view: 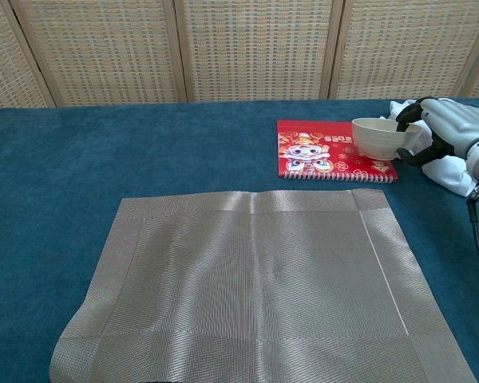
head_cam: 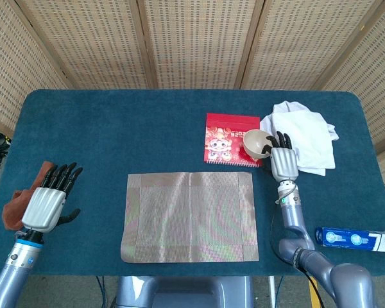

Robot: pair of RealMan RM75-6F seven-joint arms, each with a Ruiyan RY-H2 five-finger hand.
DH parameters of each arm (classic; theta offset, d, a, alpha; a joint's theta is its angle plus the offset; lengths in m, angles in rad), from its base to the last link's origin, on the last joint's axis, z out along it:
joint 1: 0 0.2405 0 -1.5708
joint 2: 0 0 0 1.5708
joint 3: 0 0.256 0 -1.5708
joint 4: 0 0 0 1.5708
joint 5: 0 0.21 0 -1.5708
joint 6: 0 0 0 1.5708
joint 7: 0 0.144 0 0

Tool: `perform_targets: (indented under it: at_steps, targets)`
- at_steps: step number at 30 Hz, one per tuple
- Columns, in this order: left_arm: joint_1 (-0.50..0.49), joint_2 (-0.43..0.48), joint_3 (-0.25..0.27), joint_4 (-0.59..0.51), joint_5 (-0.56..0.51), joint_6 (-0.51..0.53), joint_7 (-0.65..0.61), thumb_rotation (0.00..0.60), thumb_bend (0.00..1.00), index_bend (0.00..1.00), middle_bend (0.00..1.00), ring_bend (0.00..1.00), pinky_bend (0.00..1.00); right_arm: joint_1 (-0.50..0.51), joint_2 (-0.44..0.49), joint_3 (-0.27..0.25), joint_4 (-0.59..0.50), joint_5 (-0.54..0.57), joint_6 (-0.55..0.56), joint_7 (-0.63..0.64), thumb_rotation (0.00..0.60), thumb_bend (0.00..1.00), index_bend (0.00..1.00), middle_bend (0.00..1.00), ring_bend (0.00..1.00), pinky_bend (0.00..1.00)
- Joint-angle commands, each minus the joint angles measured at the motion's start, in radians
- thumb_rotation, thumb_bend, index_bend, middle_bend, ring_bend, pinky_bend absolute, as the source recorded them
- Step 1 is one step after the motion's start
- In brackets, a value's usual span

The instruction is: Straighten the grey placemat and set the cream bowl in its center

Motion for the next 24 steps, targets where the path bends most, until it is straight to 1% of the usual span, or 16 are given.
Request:
perform_targets:
  at_steps: [1, 8, 14, 22, 24]
  targets:
    - [0.002, 0.0, 0.001, -0.001, 0.004, 0.002, -0.001, 0.6, 0.2, 0.0, 0.0, 0.0, 0.0, -0.039, 0.033, -0.021, -0.071, -0.022, 0.05, -0.014, 0.6, 0.61, 0.69, 0.29, 0.01, 0.08]
    - [0.008, 0.003, 0.005, -0.009, 0.022, 0.012, 0.0, 0.6, 0.2, 0.0, 0.0, 0.0, 0.0, -0.087, 0.07, -0.043, -0.186, -0.041, 0.107, -0.038, 0.6, 0.61, 0.7, 0.3, 0.02, 0.09]
    - [0.019, 0.011, 0.015, -0.02, 0.053, 0.029, -0.002, 0.6, 0.2, 0.0, 0.0, 0.0, 0.0, -0.154, 0.12, -0.103, -0.363, -0.11, 0.215, -0.074, 0.6, 0.61, 0.7, 0.3, 0.02, 0.09]
    - [0.037, 0.026, 0.036, -0.036, 0.105, 0.056, -0.013, 0.6, 0.2, 0.0, 0.0, 0.0, 0.0, -0.189, 0.132, -0.159, -0.57, -0.171, 0.261, -0.139, 0.6, 0.6, 0.71, 0.31, 0.02, 0.09]
    - [0.04, 0.029, 0.04, -0.036, 0.111, 0.058, -0.014, 0.6, 0.2, 0.0, 0.0, 0.0, 0.0, -0.19, 0.126, -0.171, -0.597, -0.186, 0.265, -0.16, 0.6, 0.6, 0.71, 0.31, 0.03, 0.09]
